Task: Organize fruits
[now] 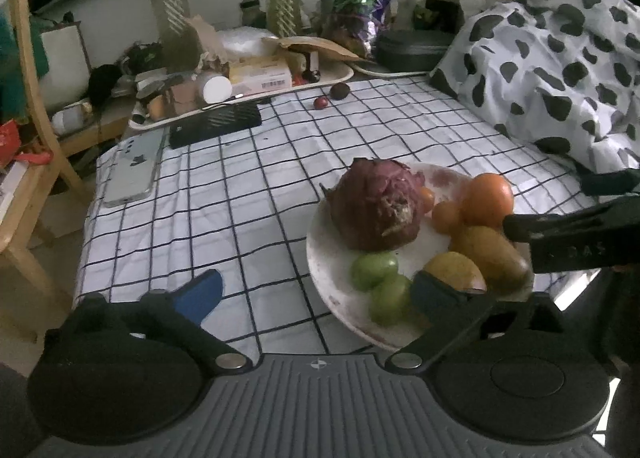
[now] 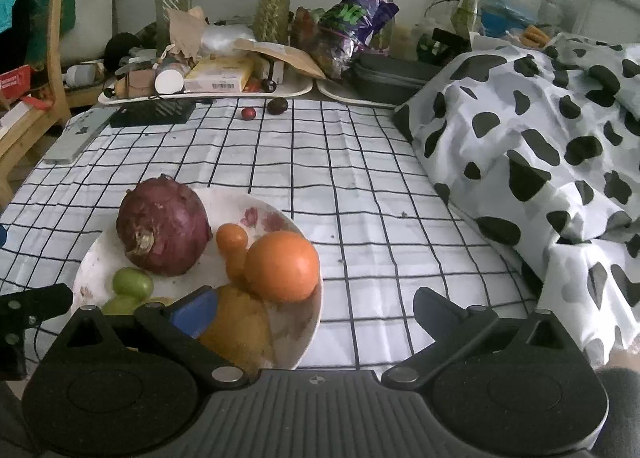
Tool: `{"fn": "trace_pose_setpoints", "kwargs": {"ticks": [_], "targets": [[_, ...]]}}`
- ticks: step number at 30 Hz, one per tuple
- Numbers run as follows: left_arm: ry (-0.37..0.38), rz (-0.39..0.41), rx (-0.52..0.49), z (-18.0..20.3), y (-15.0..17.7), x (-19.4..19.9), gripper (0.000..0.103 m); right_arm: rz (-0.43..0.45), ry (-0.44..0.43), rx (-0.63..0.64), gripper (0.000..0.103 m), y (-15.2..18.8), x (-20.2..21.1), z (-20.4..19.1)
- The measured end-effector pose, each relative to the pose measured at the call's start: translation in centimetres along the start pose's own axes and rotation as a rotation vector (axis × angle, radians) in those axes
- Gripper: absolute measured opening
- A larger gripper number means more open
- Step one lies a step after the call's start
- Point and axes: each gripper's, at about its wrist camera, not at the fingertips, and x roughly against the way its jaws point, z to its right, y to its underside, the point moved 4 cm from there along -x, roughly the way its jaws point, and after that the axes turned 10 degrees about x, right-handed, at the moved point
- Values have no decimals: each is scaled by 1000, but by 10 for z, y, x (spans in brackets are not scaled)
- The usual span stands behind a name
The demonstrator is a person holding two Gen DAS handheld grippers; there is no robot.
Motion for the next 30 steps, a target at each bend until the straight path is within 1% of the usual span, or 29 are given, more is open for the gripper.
{"fn": "trace_pose_setpoints", "kwargs": {"ticks": [5,10,13,17,25,30], "targets": [[-6,47,21,-1,1,9,103,-4,15,14,103,6,7,-5],[-12,30,34,-1,4,12,103,-6,20,7,103,11,15,-6],[-3,9,49,-2,6,14,103,-15,20,7,103,13,18,-7],[3,-39,64,-3,11,13,103,-31,10,12,103,17,20,-11],[-17,-107,42,-2,19,6,103,-106,3,2,103,24,17,-14],[-28,-143,35,-2,22,1,103,-128,-6,0,103,26,12,-14]]}}
